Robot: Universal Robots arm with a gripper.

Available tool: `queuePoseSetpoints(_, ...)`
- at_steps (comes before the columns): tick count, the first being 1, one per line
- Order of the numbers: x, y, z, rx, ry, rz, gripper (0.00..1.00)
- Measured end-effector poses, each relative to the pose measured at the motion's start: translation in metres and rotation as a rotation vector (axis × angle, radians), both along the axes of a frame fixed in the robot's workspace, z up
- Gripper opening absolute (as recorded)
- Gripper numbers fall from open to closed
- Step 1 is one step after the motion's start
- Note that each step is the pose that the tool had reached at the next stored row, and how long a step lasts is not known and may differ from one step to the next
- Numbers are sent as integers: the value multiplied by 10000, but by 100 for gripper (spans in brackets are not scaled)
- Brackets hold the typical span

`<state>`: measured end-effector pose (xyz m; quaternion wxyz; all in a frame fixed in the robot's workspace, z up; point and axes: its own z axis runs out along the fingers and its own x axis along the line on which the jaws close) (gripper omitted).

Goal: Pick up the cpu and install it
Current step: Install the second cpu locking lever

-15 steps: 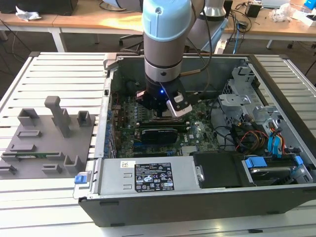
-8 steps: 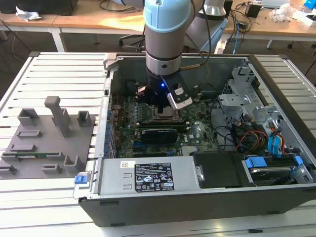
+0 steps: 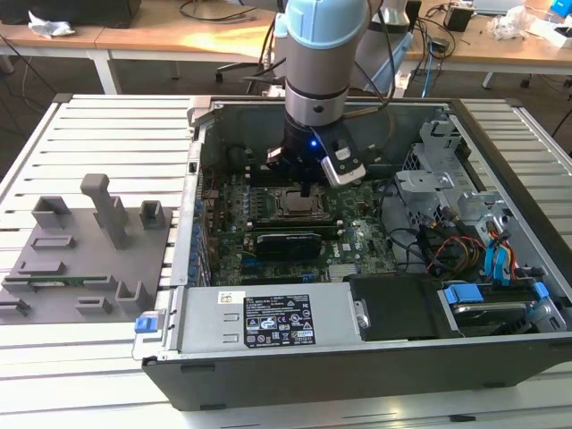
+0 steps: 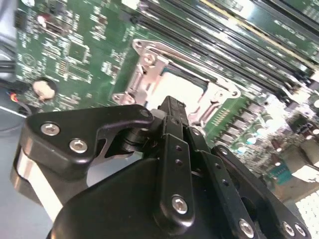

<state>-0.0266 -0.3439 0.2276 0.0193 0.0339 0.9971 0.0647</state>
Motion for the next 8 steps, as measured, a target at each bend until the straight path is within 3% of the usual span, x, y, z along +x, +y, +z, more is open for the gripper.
queuePoseSetpoints(4, 4, -39, 0, 0, 0, -1, 11)
queuePoseSetpoints(8, -18, -40, -1, 1, -1, -2, 11)
